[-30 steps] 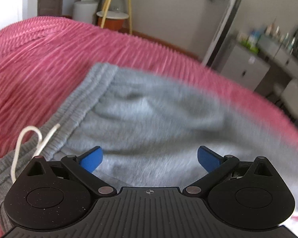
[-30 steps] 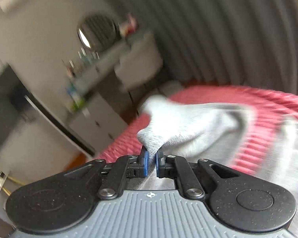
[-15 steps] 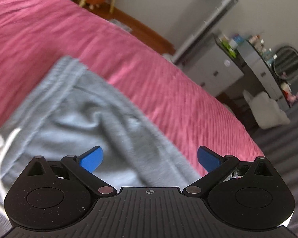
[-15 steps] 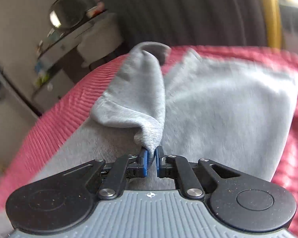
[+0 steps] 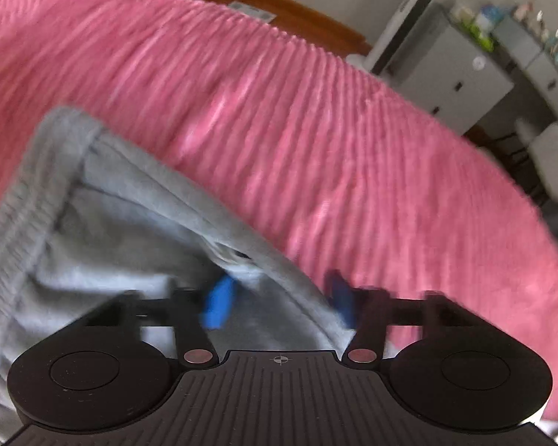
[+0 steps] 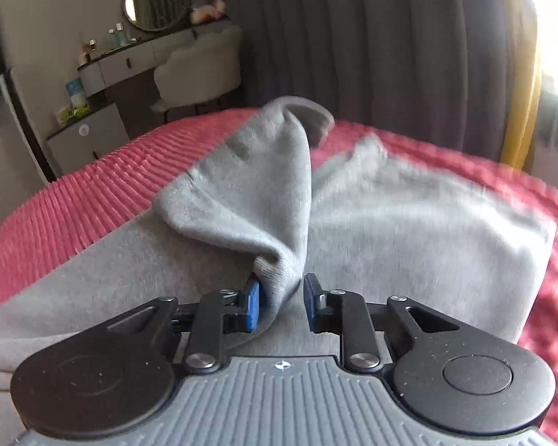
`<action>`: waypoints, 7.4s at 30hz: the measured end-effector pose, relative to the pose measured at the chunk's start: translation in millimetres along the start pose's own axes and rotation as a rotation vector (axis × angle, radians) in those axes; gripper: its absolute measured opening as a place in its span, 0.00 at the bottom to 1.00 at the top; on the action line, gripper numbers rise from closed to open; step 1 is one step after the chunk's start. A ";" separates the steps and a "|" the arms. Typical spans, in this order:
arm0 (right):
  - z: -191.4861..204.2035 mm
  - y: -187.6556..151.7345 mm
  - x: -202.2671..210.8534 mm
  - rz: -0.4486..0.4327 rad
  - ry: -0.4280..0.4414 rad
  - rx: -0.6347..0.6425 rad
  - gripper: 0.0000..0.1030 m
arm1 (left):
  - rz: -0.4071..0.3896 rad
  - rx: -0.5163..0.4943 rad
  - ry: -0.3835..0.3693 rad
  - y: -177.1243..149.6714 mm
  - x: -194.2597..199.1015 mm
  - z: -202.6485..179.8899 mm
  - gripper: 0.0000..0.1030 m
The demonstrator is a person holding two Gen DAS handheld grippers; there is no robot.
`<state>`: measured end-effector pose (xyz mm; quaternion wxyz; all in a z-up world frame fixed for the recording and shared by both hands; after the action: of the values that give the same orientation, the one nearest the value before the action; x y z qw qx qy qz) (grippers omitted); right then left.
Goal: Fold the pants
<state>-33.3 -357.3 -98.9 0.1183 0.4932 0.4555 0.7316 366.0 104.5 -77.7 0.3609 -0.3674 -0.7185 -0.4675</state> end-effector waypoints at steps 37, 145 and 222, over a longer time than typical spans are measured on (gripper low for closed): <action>-180.8 -16.0 23.2 0.144 -0.027 -0.668 0.08 | 0.027 0.195 -0.228 -184.8 152.4 174.6 0.10; 323.8 -37.3 79.8 0.390 0.815 0.687 0.63 | -0.161 -0.015 0.252 -195.3 167.0 93.8 0.86; 11.5 55.9 103.4 0.238 0.400 0.447 0.83 | -0.298 -0.222 0.277 -204.8 144.2 63.4 0.92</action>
<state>-58.5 -317.7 9.5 -0.1712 0.4034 0.5585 0.7044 110.0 131.4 -55.8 0.3406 -0.2270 -0.6526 -0.6376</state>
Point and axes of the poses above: each gripper's, at about its wrist camera, not at the fingertips, and x roughly against the way its jaws point, z to its left, y to its top, the point moved 1 cm from there along -x, roughly the way its jaws point, and after that the axes turned 3 degrees about -y, right-handed, at the moved point
